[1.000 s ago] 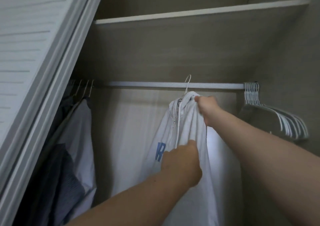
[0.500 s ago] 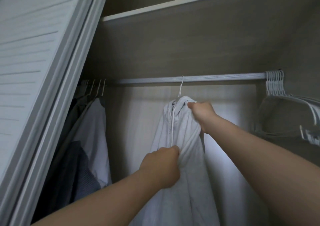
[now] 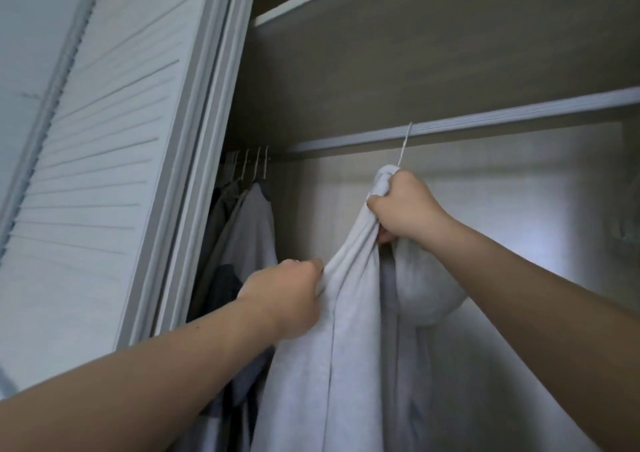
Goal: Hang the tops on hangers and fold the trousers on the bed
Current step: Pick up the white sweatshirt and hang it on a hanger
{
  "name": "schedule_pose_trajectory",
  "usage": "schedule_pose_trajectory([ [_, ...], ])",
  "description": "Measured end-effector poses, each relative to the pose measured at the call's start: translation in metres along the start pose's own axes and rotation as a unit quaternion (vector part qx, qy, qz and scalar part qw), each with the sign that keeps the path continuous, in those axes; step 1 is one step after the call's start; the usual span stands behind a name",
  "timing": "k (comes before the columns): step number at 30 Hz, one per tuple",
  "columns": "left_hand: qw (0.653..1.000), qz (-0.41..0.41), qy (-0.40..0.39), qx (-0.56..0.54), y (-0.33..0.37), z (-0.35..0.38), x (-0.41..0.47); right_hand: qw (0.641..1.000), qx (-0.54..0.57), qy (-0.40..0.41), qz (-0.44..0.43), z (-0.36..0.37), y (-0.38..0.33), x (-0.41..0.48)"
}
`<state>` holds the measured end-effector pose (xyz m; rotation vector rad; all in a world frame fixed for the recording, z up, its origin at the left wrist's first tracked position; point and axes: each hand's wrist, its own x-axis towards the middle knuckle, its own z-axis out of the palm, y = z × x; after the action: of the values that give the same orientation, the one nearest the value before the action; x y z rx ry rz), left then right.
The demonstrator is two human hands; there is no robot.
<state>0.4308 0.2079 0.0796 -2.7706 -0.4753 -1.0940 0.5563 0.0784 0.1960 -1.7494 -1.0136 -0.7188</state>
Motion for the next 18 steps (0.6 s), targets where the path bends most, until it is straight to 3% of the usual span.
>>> schedule_pose_trajectory([
  [8, 0.994, -0.072, -0.058, 0.055, -0.044, -0.024, -0.009, 0.988, 0.138, -0.072, 0.021, 0.077, -0.003, 0.024],
  [18, 0.979, -0.141, -0.081, 0.124, -0.056, -0.02, 0.007, 0.966, 0.217, -0.137, 0.022, 0.159, -0.006, 0.061],
])
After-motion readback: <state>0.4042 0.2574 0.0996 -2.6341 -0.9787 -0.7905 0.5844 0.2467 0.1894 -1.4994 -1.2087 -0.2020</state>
